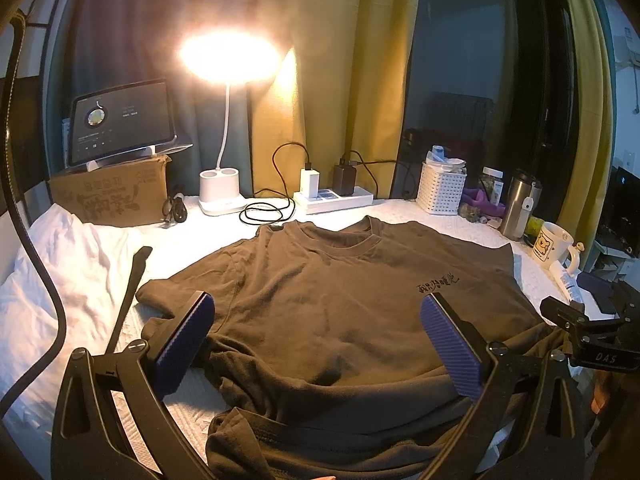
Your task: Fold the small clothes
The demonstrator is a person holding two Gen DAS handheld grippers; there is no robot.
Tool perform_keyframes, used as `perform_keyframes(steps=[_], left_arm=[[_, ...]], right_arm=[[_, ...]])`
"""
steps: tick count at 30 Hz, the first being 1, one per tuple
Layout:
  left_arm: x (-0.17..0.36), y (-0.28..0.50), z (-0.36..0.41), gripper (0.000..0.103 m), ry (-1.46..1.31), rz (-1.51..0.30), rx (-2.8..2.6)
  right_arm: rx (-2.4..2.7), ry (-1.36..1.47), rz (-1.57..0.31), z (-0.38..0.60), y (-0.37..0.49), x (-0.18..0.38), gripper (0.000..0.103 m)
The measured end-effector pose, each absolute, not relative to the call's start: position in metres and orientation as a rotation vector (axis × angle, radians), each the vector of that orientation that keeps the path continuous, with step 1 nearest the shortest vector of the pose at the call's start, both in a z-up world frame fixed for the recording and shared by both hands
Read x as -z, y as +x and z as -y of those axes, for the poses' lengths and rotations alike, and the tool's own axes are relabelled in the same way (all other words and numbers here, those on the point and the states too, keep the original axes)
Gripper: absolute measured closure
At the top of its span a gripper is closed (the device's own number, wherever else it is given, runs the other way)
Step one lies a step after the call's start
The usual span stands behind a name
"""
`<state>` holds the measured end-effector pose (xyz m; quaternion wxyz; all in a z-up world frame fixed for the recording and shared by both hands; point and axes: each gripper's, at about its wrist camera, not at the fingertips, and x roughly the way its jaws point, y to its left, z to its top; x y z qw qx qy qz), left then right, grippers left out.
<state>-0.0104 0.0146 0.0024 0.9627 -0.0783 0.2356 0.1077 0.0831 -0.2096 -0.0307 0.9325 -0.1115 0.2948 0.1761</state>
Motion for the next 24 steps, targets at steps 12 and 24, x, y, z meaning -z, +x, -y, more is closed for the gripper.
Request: perform_keyframes(steps=[12,24], left_arm=[[-0.001,-0.003,-0.013,0.001,-0.152,-0.5,-0.223],[0.012,0.034,-0.008,0.001,-0.155,-0.579,-0.224]], right_arm=[[-0.357,-0.219,-0.627,0.21,0.089,0.037,0.0],[-0.348,-0.202,-0.696,0.213,0.123,0.053,0.0]])
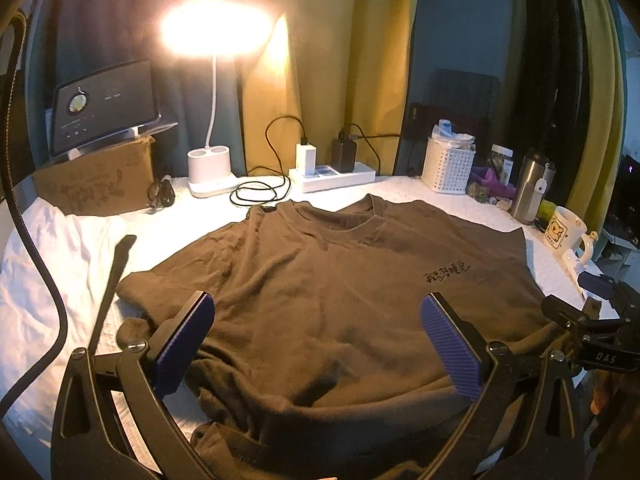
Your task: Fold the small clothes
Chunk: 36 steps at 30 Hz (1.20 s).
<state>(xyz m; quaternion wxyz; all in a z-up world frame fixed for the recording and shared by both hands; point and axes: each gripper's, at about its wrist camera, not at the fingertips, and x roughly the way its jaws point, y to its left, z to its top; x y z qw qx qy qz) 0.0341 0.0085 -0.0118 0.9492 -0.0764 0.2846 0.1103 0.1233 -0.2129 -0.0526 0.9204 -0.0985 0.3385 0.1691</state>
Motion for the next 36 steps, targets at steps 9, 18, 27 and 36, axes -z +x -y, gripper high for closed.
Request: perform_keyframes(steps=[9,18,27,36], left_arm=[[0.016,0.068,-0.007,0.001,-0.159,-0.639,-0.235],[0.016,0.111,-0.002,0.001,-0.19,-0.676,-0.222],[0.021,0.159,-0.003,0.001,-0.19,-0.738,-0.227],[0.031,0.191,-0.018,0.001,-0.205,-0.781,-0.252]], right_arm=[[-0.337,-0.181,-0.74,0.22,0.161,0.06,0.0],[-0.285,-0.173,-0.747,0.249,0.212,0.044,0.0],[-0.226,-0.166,-0.779,0.272,0.273,0.047,0.0],[-0.243,-0.128,-0.849,0.288,0.326,0.067,0.007]])
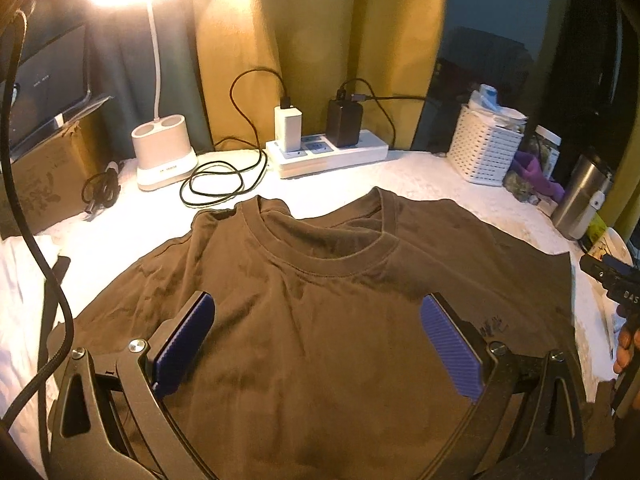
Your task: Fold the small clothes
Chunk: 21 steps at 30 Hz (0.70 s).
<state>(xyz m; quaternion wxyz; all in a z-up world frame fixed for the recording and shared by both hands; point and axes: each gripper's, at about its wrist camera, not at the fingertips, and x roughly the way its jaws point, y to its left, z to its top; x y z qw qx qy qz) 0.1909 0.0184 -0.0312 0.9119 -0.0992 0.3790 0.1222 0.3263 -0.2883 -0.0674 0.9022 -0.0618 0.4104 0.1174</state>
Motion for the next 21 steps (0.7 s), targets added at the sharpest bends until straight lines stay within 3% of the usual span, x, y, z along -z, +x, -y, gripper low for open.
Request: perform_keyframes(steps=[2,15,18,20,21], left_arm=[[0.033,0.197,-0.022,0.001,-0.207,-0.789,-0.262],[0.046,0.211,-0.044,0.001,-0.24,-0.811,-0.303],[0.046,0.209,-0.047,0.001,-0.245,-0.805,-0.301],[0.045,0.207,-0.048,0.001,-0.245,-0.797,-0.298],[0.045,0.205,-0.049,0.001,-0.247,-0.789,-0.295]], right_arm=[[-0.239,-0.123,-0.878,0.292,0.338,0.076,0.014],[-0.286,-0.094,-0.995,0.288,0.375,0.119,0.024],[-0.282,-0.111,-0.995,0.285,0.378,0.12,0.048],[-0.301,-0.106,-1.003,0.283,0.379,0.12,0.077],[-0.308,-0.104,-1.005,0.282,0.379,0.12,0.085]])
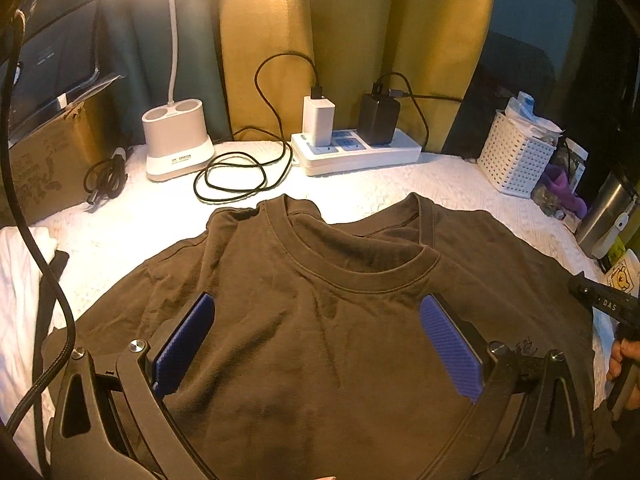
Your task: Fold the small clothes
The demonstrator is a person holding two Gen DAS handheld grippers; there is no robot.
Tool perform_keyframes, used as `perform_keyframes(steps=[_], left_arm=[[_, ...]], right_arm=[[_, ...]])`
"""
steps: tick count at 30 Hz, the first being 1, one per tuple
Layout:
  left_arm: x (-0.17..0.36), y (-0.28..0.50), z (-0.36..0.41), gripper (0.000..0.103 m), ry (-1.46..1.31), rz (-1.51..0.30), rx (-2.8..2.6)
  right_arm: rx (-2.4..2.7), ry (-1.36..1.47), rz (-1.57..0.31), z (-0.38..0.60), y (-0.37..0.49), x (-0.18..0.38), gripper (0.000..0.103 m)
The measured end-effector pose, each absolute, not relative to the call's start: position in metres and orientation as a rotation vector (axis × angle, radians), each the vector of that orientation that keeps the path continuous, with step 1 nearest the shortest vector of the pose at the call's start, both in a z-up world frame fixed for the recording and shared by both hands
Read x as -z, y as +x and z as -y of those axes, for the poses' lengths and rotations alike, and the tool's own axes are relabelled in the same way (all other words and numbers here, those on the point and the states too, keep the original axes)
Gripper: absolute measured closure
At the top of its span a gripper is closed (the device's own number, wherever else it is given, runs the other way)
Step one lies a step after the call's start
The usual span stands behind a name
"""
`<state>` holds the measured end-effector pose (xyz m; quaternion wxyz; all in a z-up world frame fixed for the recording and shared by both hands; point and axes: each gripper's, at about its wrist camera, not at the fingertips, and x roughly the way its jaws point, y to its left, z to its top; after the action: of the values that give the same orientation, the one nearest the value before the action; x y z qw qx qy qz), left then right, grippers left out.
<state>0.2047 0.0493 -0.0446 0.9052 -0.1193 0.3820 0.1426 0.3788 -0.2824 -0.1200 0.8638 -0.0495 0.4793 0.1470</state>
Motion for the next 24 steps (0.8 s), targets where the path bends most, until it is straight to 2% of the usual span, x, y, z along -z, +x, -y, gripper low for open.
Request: perform_keyframes(steps=[1,5,24], left_arm=[[0.044,0.203,-0.05,0.001,-0.247,-0.784,-0.294],[0.039,0.194,-0.056,0.001,-0.251,-0.759,-0.295],[0.031,0.131,-0.105,0.001,-0.322,-0.68,-0.328]], right_arm=[[-0.313,-0.106,-1.005,0.281,0.378,0.119,0.092],[-0.33,-0.127,-0.971,0.27,0.37,0.108,0.098],[-0.445,-0.206,-0.79,0.192,0.312,0.018,0.102]])
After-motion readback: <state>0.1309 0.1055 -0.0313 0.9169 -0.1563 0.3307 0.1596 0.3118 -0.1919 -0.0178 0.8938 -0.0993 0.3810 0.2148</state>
